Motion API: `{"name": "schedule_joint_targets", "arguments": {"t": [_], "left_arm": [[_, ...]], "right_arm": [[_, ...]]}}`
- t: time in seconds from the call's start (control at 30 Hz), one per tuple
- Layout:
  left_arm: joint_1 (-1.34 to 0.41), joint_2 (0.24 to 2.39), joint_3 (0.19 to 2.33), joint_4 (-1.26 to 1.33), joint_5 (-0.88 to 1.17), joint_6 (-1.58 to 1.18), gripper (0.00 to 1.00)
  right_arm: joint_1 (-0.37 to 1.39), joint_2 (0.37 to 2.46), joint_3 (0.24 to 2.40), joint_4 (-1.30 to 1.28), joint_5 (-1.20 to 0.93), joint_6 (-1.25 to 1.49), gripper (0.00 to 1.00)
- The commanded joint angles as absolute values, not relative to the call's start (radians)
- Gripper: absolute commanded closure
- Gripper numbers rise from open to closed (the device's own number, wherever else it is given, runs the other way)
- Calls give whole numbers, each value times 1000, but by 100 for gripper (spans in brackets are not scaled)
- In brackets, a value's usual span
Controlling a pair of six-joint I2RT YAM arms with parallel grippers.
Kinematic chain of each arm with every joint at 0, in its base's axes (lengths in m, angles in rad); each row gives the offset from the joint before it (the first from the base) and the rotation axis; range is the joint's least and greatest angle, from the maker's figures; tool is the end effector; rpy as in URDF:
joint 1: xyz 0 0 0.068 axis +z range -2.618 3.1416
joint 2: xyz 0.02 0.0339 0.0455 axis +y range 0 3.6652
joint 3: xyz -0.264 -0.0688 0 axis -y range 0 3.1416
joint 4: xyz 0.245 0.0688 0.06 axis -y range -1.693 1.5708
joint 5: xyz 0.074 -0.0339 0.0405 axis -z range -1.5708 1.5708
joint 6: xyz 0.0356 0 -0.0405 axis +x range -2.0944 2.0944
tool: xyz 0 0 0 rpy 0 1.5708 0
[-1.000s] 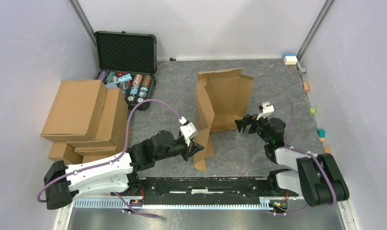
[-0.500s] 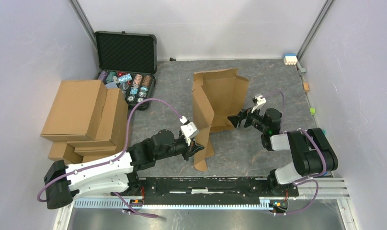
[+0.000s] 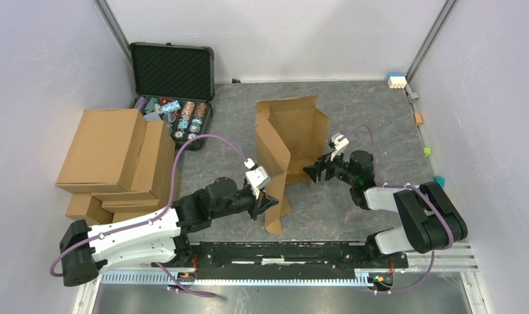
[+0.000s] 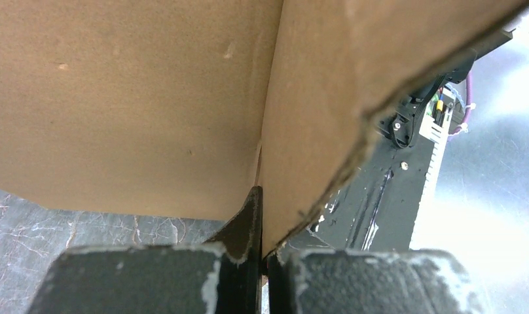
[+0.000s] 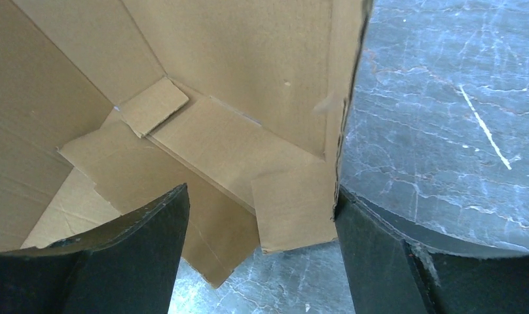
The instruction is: Fold the paper box
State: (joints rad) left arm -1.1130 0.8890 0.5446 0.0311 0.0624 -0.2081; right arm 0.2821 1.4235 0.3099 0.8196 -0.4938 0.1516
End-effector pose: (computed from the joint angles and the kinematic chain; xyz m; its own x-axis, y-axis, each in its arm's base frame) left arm 0.0902 -0.1882 0.2585 -0.3237 0.1904 -0.9268 0.8735 0.4366 -0.2153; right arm 0.2297 0.0841 0.1508 -0.3780 0.0289 -0.9254 -0.6310 0.7234 0.2803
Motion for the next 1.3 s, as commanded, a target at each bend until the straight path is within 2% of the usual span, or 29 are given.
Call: {"name": "schedule_joint_targets", "arguments": {"t": [0.0,0.07,0.13,0.17,0.37,0.7,1.27], "left_arm": [[-1120,882,540,6,101,-257,98],[-1120,881,541,6,101,-258,98],[-1119,881,541,6,101,-258,98],[-1120,880,541,6,100,-258,98],[-1118,873,525,-13,98,-266,98],[-1120,824,505,-25,94,-268,98],[-1119,844,517,-25,95,-262,98]], "right_arm": [[347,1426,354,744,-445,80,15],[359,1439,376,705,-419,57,13],[370,1438,388,656,-382,29,3],[374,1433,386,646,-374,15,2],[410,1433,384,580,-308,-64,2],[438,1447,421,513,-326,-182,2],[512,1418,405,505,-282,-224,2]]}}
